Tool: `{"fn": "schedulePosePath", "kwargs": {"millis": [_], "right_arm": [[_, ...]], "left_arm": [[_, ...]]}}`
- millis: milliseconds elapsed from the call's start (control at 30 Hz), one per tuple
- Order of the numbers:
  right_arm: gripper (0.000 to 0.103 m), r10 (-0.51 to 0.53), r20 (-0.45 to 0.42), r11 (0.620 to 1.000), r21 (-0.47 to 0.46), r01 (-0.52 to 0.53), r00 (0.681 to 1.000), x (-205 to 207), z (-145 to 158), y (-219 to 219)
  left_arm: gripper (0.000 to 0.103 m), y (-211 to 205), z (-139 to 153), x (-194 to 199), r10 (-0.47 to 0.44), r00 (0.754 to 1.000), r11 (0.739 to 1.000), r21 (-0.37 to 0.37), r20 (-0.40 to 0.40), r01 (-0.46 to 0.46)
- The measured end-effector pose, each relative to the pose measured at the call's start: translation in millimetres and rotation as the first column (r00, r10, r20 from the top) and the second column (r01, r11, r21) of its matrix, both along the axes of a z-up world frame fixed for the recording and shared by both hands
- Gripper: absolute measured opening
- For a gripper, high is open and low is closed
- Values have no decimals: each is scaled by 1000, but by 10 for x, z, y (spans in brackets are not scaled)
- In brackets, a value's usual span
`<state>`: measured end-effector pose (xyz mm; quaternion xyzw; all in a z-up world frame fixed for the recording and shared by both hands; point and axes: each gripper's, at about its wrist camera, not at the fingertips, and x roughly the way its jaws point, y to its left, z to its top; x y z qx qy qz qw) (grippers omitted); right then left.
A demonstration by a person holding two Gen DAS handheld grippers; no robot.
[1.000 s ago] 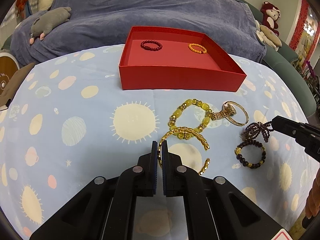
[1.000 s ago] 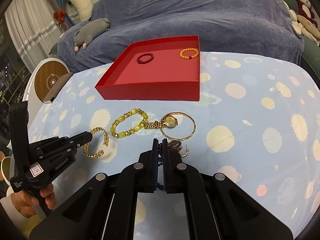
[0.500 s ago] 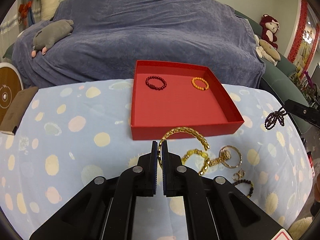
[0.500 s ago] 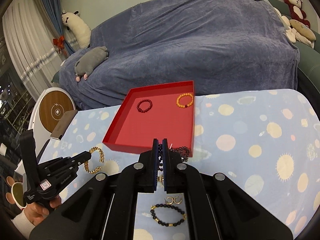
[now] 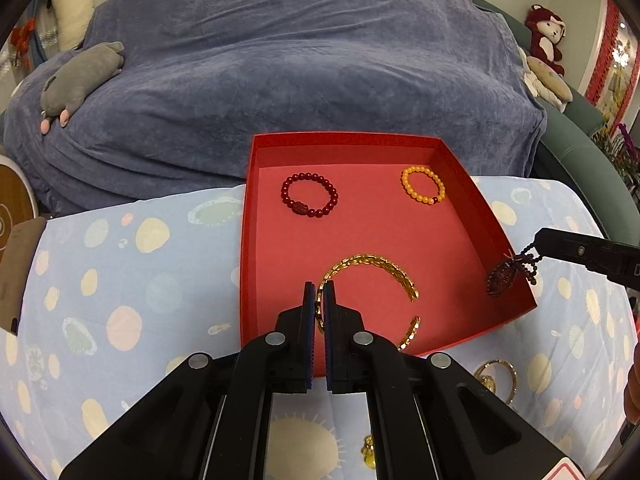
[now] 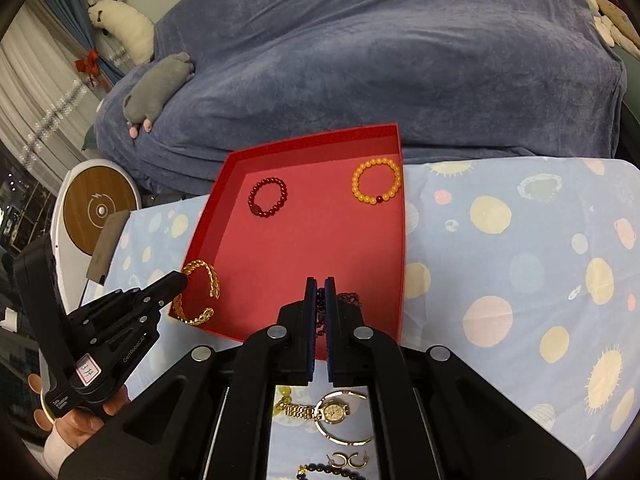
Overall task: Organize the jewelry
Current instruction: 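Carry the cuff and garnet bow into the red box and open both tools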
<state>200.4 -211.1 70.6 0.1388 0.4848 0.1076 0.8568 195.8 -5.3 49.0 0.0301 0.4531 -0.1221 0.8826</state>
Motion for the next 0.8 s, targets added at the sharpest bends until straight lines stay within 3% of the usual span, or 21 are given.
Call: {"fn": "schedulePosePath", "kwargs": {"millis": [167, 333, 400, 467, 533, 800], "right_arm": [[4, -24, -89, 1000, -8, 23, 996, 397, -271, 30], [10, -77, -13, 996, -35, 77, 997, 624, -233, 25], [17, -90, 36, 995, -42, 91, 995, 607, -148, 5], [21, -84, 71, 995, -42, 87, 994, 553, -72, -9], [22, -69, 109, 995, -70, 77, 992, 434, 4, 9], [23, -42, 167, 996, -70, 54, 985, -16, 194, -17]], "left_arm": [[3, -100, -149, 250, -6, 999, 1000, 21, -39, 7], [12, -140, -216, 523, 24, 998, 1000, -8, -55, -24], [13, -116, -193, 600, 52, 998, 998, -42, -43, -54], [33, -87, -155, 641, 90, 996, 995, -51, -27, -91], [41, -56, -104, 618, 123, 992, 991, -49, 1, -122], [41, 99, 61, 345, 133, 990, 991, -28, 51, -131]]}}
